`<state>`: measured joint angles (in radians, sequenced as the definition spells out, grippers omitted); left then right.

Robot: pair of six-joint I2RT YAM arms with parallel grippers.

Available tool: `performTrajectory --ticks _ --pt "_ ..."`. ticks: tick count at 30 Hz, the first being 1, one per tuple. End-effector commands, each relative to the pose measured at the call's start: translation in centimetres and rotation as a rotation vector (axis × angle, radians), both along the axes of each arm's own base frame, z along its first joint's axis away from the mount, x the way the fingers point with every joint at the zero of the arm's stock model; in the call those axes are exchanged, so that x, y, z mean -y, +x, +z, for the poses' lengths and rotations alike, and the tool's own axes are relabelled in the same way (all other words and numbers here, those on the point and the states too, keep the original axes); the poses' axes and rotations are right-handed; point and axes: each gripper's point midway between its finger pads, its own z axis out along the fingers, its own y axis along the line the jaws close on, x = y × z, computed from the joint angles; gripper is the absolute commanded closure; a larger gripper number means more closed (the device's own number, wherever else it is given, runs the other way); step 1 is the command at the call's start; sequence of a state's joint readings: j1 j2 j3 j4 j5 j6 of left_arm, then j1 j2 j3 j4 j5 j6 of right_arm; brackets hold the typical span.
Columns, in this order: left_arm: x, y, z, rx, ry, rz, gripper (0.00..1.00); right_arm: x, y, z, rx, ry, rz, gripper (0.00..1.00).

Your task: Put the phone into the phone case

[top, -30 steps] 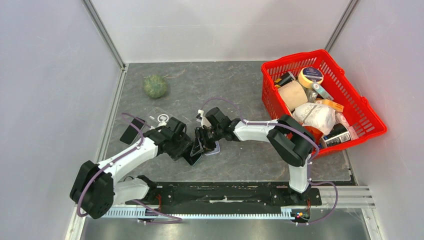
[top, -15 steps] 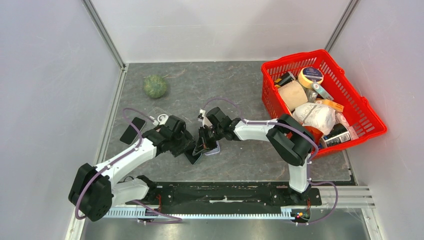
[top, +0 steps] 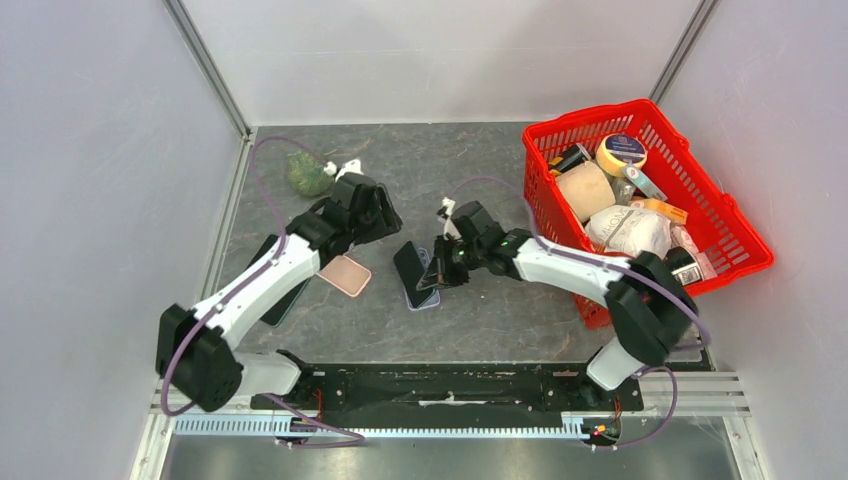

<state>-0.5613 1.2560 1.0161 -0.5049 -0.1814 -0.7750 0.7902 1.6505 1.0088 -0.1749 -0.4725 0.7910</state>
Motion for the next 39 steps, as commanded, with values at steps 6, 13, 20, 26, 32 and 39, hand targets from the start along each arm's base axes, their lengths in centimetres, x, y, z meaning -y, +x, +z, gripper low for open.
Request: performTrajectory --ticks 6,13,20,26,32,39 --pt "2.9 6.4 -2.1 0.088 0.273 -0.343 0.46 9.7 1.8 3.7 0.178 -0.183 -0.274 1.0" --pt "5.5 7.4 -6.1 0.006 0.323 -0.564 0.49 12.1 1.5 6.2 0.256 -0.214 -0.305 1.0" --pt "6.7 6.3 -9.9 -0.126 0.337 -0.748 0.49 12.2 1.3 7.1 0.274 -0.197 -0.303 1.0" --pt "6.1 5.2 -12.1 -0.208 0.359 -0.784 0.49 12.2 1.5 7.2 0.276 -0.2 -0.301 1.0" --pt "5.8 4.3 -13.4 -0.26 0.384 -0.802 0.5 12.1 1.6 7.1 0.275 -0.203 -0.299 1.0" --pt "5.5 4.0 -14.6 -0.298 0.408 -0.798 0.5 12.0 1.6 6.9 0.271 -0.206 -0.294 1.0"
